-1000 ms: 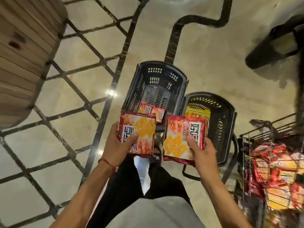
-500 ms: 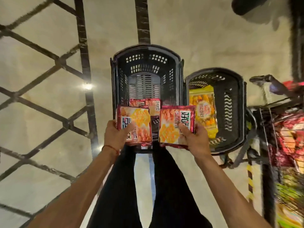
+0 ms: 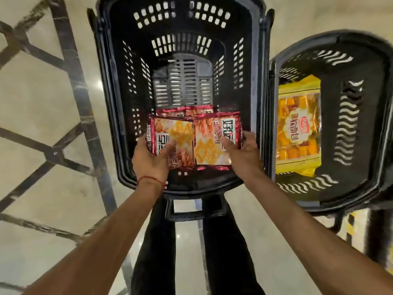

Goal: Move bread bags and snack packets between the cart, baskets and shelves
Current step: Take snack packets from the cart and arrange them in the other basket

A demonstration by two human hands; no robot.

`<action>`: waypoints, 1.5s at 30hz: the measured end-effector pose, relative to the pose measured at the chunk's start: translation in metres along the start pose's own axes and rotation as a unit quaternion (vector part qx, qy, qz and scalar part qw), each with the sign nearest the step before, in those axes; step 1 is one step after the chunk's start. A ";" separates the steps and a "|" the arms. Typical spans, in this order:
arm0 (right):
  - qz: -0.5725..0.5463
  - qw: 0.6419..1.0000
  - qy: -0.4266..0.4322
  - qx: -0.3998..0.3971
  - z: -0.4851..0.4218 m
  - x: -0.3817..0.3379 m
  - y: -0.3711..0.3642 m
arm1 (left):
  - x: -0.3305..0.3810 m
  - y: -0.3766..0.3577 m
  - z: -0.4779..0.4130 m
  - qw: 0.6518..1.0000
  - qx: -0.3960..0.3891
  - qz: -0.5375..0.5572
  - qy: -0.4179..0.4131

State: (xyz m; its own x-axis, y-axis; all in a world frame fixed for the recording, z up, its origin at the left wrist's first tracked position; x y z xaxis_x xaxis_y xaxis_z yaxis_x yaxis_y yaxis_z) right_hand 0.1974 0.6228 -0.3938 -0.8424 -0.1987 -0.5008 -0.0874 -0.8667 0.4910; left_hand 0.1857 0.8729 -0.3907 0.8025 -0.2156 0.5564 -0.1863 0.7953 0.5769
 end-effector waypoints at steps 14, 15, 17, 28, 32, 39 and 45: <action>0.088 0.996 0.011 0.017 -0.120 0.030 -0.096 | -0.053 -0.087 -0.094 0.987 0.053 -0.132 0.076; 0.089 0.996 0.010 0.028 -0.126 0.033 -0.100 | -0.056 -0.094 -0.099 0.986 0.046 -0.139 0.079; 0.106 0.993 0.007 0.046 -0.136 0.041 -0.109 | -0.062 -0.107 -0.108 0.984 0.038 -0.145 0.095; 0.225 0.974 0.031 0.016 -0.144 0.065 -0.121 | -0.085 -0.120 -0.113 0.976 0.027 -0.210 0.048; 0.243 0.968 0.048 -0.028 -0.132 0.064 -0.120 | -0.081 -0.113 -0.118 0.975 0.068 -0.203 0.053; 0.426 0.884 0.141 -0.128 -0.125 0.062 -0.128 | -0.093 -0.128 -0.116 0.986 -0.012 -0.165 0.025; 0.501 0.836 0.121 -0.187 -0.126 0.063 -0.119 | -0.093 -0.134 -0.106 0.918 -0.152 -0.365 -0.020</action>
State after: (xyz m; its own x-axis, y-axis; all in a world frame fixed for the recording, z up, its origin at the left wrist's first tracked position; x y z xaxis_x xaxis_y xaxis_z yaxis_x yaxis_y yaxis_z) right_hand 0.2213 0.6561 -0.5740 -0.2576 -0.9584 -0.1233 0.8083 -0.2836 0.5159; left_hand 0.1960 0.8463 -0.5830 0.6276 -0.7703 0.1128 0.5646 0.5501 0.6153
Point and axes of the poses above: each hand's wrist, its own z-axis away from the middle knuckle, its own y-axis out of the back of the hand, x = y × z, the point moved 5 cm from there along -z, towards the middle knuckle, and after that the axes turned 8 degrees about x, right-handed, at the moved point
